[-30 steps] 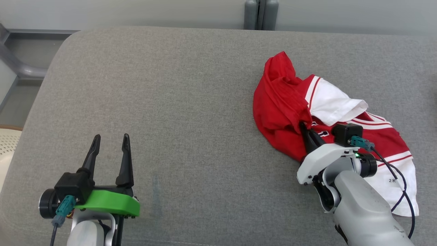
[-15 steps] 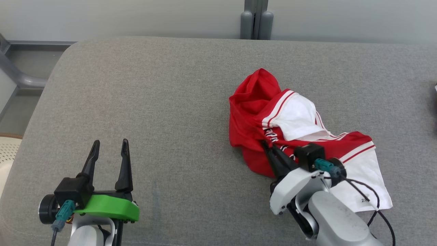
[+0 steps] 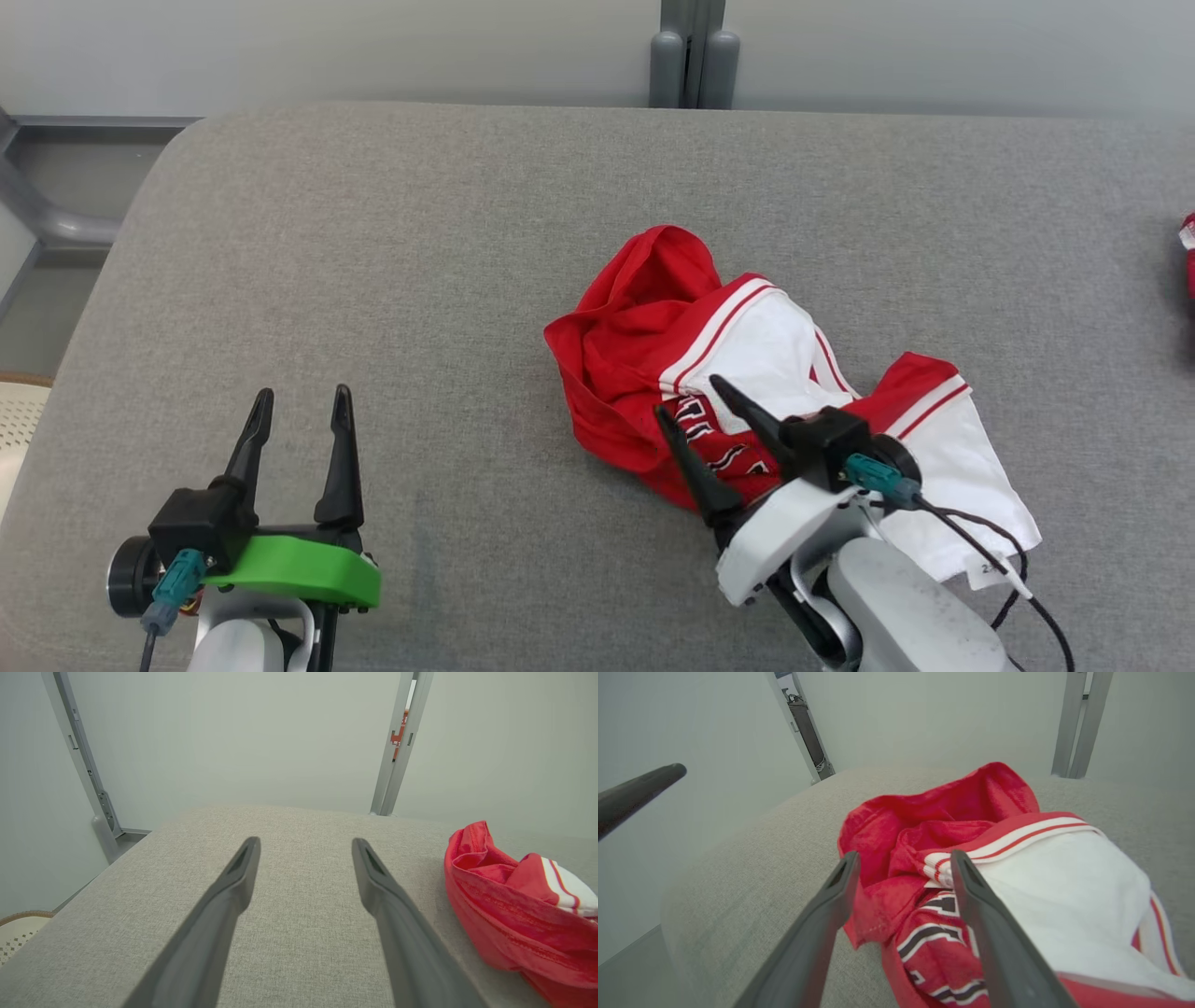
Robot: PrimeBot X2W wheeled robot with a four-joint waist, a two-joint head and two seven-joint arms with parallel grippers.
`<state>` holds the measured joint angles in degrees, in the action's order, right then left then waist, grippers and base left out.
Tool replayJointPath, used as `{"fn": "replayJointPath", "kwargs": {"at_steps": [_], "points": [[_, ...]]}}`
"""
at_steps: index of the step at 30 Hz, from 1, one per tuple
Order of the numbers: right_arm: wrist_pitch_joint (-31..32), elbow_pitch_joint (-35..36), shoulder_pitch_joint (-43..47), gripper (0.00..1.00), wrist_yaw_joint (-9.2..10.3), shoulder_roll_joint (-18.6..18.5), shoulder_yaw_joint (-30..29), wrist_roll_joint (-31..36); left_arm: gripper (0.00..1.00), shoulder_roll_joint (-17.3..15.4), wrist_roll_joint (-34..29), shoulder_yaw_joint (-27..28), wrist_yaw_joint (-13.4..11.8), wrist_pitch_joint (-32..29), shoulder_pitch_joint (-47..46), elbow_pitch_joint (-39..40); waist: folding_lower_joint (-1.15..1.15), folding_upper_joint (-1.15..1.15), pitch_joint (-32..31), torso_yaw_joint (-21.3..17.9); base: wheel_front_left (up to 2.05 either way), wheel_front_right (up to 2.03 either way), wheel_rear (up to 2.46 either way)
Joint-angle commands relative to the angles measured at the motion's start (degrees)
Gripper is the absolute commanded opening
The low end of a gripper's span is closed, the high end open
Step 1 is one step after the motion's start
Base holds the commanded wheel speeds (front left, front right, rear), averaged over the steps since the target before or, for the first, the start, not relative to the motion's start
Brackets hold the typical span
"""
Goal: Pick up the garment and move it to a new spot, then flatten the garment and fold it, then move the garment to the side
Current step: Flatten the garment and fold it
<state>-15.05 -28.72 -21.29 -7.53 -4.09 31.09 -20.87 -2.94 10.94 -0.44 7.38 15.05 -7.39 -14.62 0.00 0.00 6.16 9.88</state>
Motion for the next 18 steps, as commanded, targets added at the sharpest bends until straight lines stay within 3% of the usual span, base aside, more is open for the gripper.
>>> {"fn": "replayJointPath", "kwargs": {"at_steps": [1, 11, 18], "points": [[-0.2, 1.5, 1.5, 1.00, 0.09, -1.1, -1.4, 0.5, 1.00, 0.0, -0.1, -0.1, 0.1, 0.2, 0.6, 0.1, 0.00, 0.00, -0.4, -0.8, 0.00, 0.00, 0.00], [-0.2, 8.6, 7.7, 1.00, 0.09, -5.6, -16.7, 3.6, 1.00, 0.0, -0.3, 0.0, 0.1, 0.2, 0.9, 0.4, 0.00, 0.00, -0.8, -3.7, 0.00, 0.00, 0.00], [-0.2, 7.9, 5.9, 1.00, 0.09, -7.3, -19.8, 5.5, 1.00, 0.0, -0.4, -0.4, 0.1, 0.2, 0.2, 0.4, 0.00, 0.00, -0.5, -4.4, 0.00, 0.00, 0.00]]}}
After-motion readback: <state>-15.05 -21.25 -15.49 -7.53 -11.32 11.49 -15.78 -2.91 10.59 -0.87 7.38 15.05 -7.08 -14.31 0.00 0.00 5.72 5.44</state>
